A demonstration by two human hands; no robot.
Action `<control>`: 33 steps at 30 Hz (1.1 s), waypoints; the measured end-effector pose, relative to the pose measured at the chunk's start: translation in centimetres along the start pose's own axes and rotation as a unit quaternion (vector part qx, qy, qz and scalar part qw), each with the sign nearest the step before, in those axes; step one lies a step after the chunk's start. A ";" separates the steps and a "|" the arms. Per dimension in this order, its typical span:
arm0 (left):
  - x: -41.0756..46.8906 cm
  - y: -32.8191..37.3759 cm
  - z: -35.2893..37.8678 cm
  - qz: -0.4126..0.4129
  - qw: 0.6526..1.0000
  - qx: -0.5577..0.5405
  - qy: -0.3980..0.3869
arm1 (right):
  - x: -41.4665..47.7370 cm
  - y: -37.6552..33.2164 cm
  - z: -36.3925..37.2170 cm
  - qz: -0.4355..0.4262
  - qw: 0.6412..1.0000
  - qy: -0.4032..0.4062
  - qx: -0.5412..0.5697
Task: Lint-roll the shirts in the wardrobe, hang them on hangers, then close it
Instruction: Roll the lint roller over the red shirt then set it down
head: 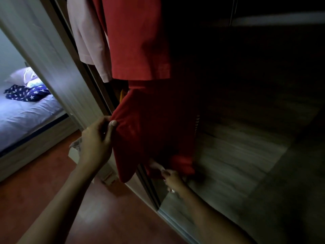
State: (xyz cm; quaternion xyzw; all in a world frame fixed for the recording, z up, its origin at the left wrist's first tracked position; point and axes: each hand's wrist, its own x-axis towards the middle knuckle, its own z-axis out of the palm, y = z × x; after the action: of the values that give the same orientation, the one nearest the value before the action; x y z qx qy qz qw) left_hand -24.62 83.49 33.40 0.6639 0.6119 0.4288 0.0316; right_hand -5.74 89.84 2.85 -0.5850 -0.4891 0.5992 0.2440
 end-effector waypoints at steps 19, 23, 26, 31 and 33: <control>0.7 -0.5 -0.3 0.015 0.998 0.004 0.067 | 4.5 -5.2 -9.1 0.006 0.940 0.229 0.255; 0.6 -0.7 -0.2 0.011 0.998 0.004 0.059 | 3.7 1.2 -3.4 0.080 0.984 0.101 0.127; 0.5 -0.9 -0.4 0.010 0.999 0.003 0.051 | 1.2 3.6 -1.0 0.107 0.994 -0.009 0.037; 0.4 -1.2 -0.4 0.007 0.999 -0.011 0.043 | -1.5 -0.3 -2.2 0.057 0.998 -0.005 -0.003; 0.2 -1.2 -0.3 0.002 0.999 -0.027 0.040 | -1.8 -3.8 -4.0 -0.001 0.999 0.032 0.019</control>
State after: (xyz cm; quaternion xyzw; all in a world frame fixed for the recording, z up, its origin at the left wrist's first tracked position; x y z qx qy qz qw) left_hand -25.72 83.78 33.01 0.6461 0.5997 0.4715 0.0245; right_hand -2.68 91.02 7.63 -0.5987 -0.4696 0.5895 0.2711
